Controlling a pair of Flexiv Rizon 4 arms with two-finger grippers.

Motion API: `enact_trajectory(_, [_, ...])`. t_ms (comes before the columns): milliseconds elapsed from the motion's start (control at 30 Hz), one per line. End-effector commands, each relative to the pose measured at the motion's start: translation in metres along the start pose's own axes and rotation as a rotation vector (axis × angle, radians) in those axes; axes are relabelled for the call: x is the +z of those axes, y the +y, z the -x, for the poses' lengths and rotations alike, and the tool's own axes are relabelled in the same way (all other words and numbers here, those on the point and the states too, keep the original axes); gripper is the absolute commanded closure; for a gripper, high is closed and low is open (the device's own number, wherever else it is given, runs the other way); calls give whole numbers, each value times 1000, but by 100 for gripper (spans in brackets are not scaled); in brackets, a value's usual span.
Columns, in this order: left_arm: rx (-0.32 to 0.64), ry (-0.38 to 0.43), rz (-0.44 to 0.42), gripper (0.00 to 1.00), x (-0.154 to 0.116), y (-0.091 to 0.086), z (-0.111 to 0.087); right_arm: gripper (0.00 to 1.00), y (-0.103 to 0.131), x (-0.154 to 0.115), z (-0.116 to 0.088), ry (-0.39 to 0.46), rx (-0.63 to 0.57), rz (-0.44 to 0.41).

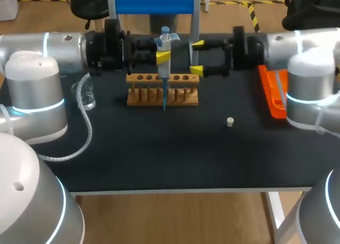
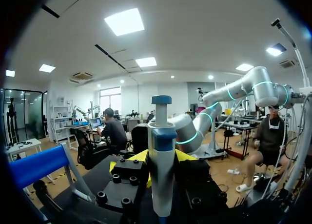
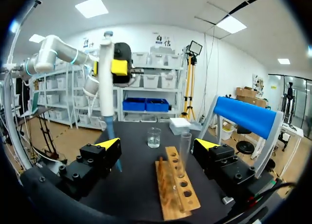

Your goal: Invert the test tube, pick up the pipette, mount the tip to pipette, aspirate from beaker and dispense into the tube, eject the tip, return the pipette, and cap with the stopper.

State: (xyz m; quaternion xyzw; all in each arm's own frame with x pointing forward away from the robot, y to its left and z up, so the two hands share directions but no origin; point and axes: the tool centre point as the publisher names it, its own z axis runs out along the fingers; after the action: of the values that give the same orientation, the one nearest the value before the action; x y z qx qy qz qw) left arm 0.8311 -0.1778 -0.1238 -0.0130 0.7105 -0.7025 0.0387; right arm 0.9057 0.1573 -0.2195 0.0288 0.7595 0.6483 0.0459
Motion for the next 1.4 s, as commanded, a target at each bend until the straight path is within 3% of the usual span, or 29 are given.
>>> enact_trajectory(33, [2, -2, -4, 100, 0, 1, -1, 0, 6, -47, -21, 3, 15, 55])
enact_trajectory(633, [2, -2, -4, 100, 0, 1, -1, 0, 31, -38, -63, 122, 16, 174])
enact_trajectory(1400, [2, -2, -4, 100, 0, 1, -1, 0, 49, 9, -88, 184, 13, 172])
